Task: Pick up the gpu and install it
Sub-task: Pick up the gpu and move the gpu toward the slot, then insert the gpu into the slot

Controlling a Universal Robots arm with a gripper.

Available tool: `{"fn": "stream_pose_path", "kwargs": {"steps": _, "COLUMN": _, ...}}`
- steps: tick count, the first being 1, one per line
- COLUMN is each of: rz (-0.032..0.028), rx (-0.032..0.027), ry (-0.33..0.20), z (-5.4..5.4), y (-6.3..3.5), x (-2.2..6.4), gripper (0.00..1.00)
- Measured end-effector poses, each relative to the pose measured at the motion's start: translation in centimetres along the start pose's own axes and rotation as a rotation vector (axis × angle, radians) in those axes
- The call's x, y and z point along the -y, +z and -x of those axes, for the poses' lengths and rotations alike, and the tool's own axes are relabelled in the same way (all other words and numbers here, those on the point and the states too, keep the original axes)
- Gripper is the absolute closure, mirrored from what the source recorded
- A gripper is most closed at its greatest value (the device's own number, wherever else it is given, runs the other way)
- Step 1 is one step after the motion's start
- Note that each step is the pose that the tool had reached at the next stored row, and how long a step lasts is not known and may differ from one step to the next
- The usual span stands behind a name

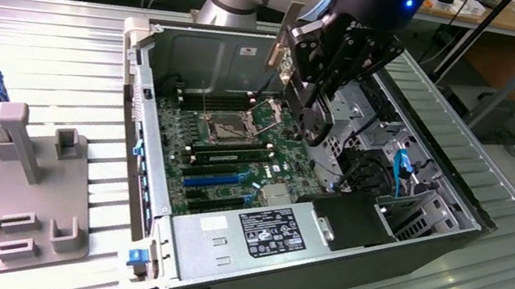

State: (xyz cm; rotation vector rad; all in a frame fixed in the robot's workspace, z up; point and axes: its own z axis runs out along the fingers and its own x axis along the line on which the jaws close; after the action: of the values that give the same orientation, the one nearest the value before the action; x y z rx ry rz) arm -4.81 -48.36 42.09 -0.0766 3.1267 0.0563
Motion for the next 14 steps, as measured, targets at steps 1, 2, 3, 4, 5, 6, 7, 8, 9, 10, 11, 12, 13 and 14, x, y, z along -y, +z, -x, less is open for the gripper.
{"fn": "stream_pose_path", "kwargs": {"steps": 1, "rz": -0.0001, "rx": 0.0, "ry": 0.0, "z": 0.03, "y": 0.0, "x": 0.0, "gripper": 0.73}}
{"fn": "stream_pose_path", "kwargs": {"steps": 2, "rz": -0.0001, "rx": 0.0, "ry": 0.0, "z": 0.04, "y": 0.0, "x": 0.0, "gripper": 0.73}}
{"fn": "stream_pose_path", "kwargs": {"steps": 3, "rz": -0.0001, "rx": 0.0, "ry": 0.0, "z": 0.04, "y": 0.0, "x": 0.0, "gripper": 0.73}}
{"fn": "stream_pose_path", "kwargs": {"steps": 4, "rz": 0.0, "rx": 0.0, "ry": 0.0, "z": 0.04, "y": 0.0, "x": 0.0, "gripper": 0.73}}
{"fn": "stream_pose_path", "kwargs": {"steps": 5, "rz": 0.0, "rx": 0.0, "ry": 0.0, "z": 0.04, "y": 0.0, "x": 0.0, "gripper": 0.73}}
{"fn": "stream_pose_path", "kwargs": {"steps": 6, "rz": 0.0, "rx": 0.0, "ry": 0.0, "z": 0.04, "y": 0.0, "x": 0.0, "gripper": 0.73}}
{"fn": "stream_pose_path", "kwargs": {"steps": 7, "rz": 0.0, "rx": 0.0, "ry": 0.0, "z": 0.04, "y": 0.0, "x": 0.0, "gripper": 0.73}}
{"fn": "stream_pose_path", "kwargs": {"steps": 8, "rz": 0.0, "rx": 0.0, "ry": 0.0, "z": 0.04, "y": 0.0, "x": 0.0, "gripper": 0.73}}
{"fn": "stream_pose_path", "kwargs": {"steps": 9, "rz": 0.0, "rx": 0.0, "ry": 0.0, "z": 0.04, "y": 0.0, "x": 0.0, "gripper": 0.73}}
{"fn": "stream_pose_path", "kwargs": {"steps": 10, "rz": 0.0, "rx": 0.0, "ry": 0.0, "z": 0.04, "y": 0.0, "x": 0.0, "gripper": 0.73}}
{"fn": "stream_pose_path", "kwargs": {"steps": 11, "rz": 0.0, "rx": 0.0, "ry": 0.0, "z": 0.04, "y": 0.0, "x": 0.0, "gripper": 0.73}}
{"fn": "stream_pose_path", "kwargs": {"steps": 12, "rz": 0.0, "rx": 0.0, "ry": 0.0, "z": 0.04, "y": 0.0, "x": 0.0, "gripper": 0.73}}
{"fn": "stream_pose_path", "kwargs": {"steps": 13, "rz": 0.0, "rx": 0.0, "ry": -0.001, "z": 0.04, "y": 0.0, "x": 0.0, "gripper": 0.73}}
{"fn": "stream_pose_path", "kwargs": {"steps": 14, "rz": 0.0, "rx": 0.0, "ry": -0.001, "z": 0.04, "y": 0.0, "x": 0.0, "gripper": 0.73}}
